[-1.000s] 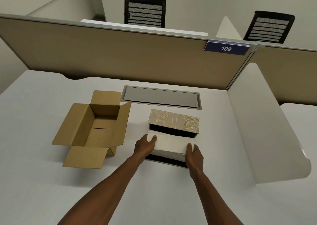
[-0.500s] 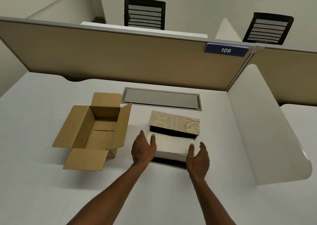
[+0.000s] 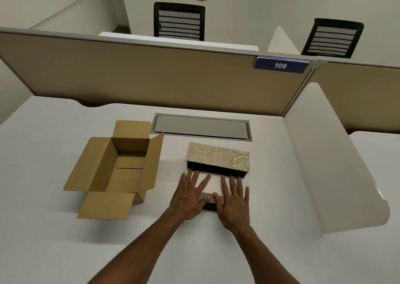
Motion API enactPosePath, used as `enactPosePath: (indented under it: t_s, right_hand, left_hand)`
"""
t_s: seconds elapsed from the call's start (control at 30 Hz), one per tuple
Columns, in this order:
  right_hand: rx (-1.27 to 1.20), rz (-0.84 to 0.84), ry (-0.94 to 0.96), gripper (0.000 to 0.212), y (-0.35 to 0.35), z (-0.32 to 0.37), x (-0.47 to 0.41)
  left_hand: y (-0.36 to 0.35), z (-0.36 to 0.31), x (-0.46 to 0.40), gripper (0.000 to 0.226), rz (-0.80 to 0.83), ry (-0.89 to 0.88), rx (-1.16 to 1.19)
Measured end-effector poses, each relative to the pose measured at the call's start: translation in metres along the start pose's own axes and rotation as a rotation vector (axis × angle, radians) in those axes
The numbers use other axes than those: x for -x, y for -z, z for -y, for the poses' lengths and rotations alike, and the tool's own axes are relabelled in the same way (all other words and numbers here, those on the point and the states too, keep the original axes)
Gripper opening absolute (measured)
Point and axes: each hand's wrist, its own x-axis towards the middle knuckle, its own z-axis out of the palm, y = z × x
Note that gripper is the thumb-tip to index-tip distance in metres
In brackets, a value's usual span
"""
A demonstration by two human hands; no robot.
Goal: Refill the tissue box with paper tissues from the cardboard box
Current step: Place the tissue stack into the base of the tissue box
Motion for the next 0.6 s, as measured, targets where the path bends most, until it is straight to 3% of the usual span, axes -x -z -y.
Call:
enactPosePath:
  t_s: [0.13,0.33,0.47,0.6]
  right_hand:
    - [-0.060,0.020,-0.033,0.082,-0.001,-0.007,0.006]
    - [-0.105,0.039,-0.030,0.083,0.001,-0.008,0.001]
    - [-0.123,0.043,-0.017,0.078,0.006,-0.013,0.005]
    - [-0.196,-0.072,-0.023,0.066,0.016,-0.013,0.011]
  left_hand:
    - [-0.002,0.005,0.002,0.077,0.009,0.025,0.047]
    - [0.002,0.004,0.000,0.076,0.007,0.033,0.113]
    - [0.002,0.002,0.009,0.065,-0.181,0.077,0.275]
    - [-0.004,0.002,0.021,0.050,-0.375,0.344,0.571]
